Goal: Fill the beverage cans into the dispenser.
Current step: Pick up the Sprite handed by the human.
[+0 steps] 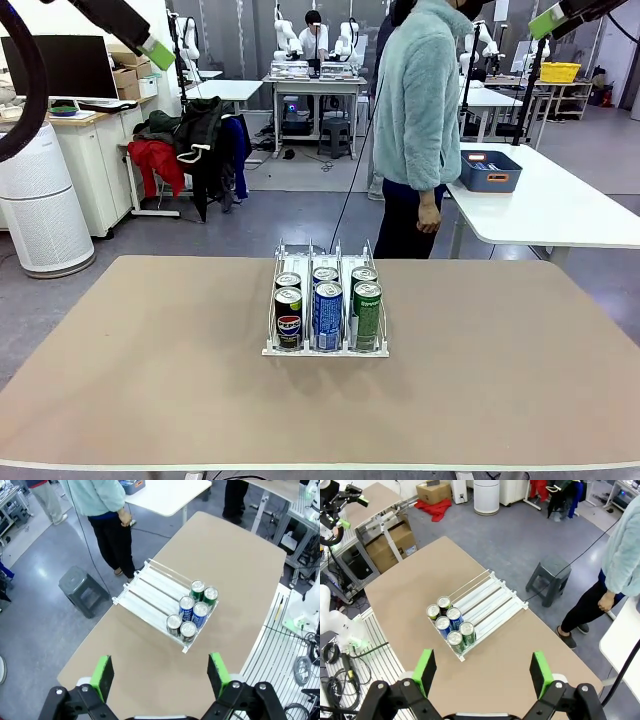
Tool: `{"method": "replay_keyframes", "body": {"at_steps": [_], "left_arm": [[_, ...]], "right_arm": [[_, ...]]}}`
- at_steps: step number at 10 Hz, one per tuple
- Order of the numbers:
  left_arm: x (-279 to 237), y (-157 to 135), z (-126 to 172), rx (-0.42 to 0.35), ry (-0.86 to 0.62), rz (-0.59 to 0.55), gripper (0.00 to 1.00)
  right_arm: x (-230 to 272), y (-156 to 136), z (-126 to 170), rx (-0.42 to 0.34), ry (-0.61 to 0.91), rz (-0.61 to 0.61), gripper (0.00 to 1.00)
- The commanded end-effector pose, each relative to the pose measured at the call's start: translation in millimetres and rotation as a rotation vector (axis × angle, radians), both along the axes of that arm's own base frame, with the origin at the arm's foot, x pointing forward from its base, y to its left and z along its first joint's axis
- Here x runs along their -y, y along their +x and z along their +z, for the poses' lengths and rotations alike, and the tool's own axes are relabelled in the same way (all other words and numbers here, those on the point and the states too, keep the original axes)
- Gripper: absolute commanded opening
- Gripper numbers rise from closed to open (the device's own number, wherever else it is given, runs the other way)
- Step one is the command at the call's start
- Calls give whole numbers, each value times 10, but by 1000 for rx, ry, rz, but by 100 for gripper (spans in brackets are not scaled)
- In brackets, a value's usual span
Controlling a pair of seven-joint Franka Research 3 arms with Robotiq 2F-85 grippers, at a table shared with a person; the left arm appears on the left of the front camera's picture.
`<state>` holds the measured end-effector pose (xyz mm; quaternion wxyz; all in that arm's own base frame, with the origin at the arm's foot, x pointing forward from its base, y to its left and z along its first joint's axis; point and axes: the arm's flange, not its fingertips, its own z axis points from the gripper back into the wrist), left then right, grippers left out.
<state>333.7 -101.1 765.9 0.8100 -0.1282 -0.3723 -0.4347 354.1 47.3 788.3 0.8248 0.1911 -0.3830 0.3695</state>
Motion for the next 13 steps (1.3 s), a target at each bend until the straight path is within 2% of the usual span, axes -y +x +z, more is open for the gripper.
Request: {"method": "replay_keyframes", "body": {"at_steps": [1,3,4,5,13], "left_arm": [[53,-94,71,-24,-93,-26,100],[103,-148,92,-52,-114,-44,100],[68,-105,37,-58,-59,-8,100],[87,-118,95,-16,-80,-29,100],[87,-118,95,-16,-80,-29,100]], "right_arm": [[34,-21,18,1,23,46,100],[45,-21,29,28,7,36,100],[24,27,-29,39,-31,27,100],[8,-22,43,10,4,14,100],[8,-22,43,10,4,14,100]]}}
